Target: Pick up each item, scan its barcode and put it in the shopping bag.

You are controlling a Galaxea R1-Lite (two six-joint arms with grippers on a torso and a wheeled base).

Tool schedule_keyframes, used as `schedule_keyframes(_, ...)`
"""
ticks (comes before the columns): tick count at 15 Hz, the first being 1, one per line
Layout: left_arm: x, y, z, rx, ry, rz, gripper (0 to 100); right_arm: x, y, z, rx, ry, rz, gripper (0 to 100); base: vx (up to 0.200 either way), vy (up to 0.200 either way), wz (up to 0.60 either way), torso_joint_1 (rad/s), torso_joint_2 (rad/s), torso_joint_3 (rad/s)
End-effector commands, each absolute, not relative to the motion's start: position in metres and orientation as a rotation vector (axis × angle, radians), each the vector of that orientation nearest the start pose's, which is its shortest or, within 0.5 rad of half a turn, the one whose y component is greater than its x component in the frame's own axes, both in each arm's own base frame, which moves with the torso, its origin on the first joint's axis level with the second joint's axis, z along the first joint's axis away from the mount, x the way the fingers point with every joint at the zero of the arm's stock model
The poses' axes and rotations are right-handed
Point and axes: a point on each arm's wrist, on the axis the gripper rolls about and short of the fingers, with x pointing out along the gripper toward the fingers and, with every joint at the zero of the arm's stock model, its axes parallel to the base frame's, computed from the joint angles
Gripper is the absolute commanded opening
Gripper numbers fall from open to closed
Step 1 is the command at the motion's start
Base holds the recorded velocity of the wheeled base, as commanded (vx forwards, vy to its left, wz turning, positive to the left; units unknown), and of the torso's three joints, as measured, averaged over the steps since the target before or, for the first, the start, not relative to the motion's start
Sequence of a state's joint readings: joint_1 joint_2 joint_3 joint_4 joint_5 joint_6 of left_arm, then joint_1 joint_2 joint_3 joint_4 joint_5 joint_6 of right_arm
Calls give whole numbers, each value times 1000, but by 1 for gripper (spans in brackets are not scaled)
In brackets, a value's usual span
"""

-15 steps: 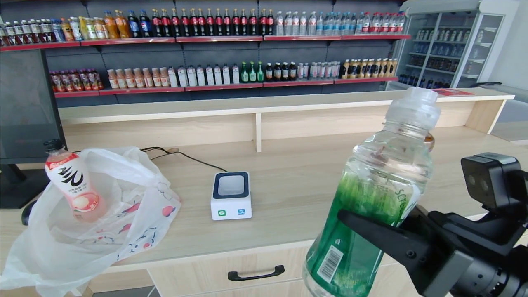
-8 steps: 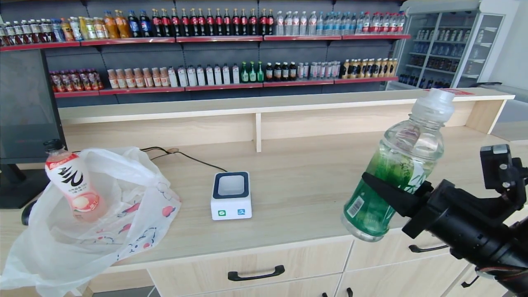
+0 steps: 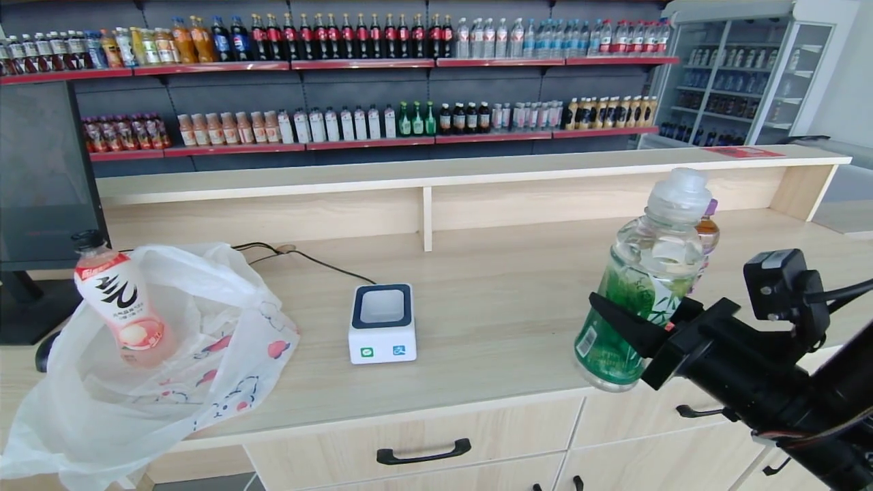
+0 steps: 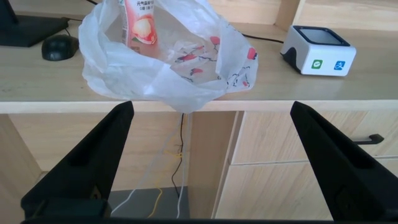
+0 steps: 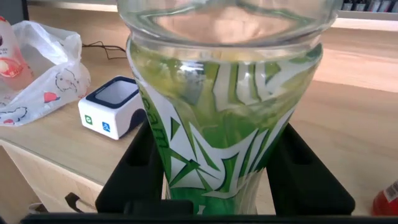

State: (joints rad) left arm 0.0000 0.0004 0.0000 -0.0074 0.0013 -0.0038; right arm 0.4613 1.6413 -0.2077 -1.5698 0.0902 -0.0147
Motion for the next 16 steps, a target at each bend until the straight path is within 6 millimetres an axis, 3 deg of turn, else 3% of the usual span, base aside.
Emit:
schedule_keyframes(1, -23, 0, 76, -5, -8, 2, 100, 195, 99, 146, 9, -116, 551, 0, 0, 0, 0, 0, 0, 0)
schedule_keyframes(16, -23, 0, 76, -6, -8, 2, 100, 195, 99, 148, 23, -125, 551, 0, 0, 200, 0, 2, 0, 2)
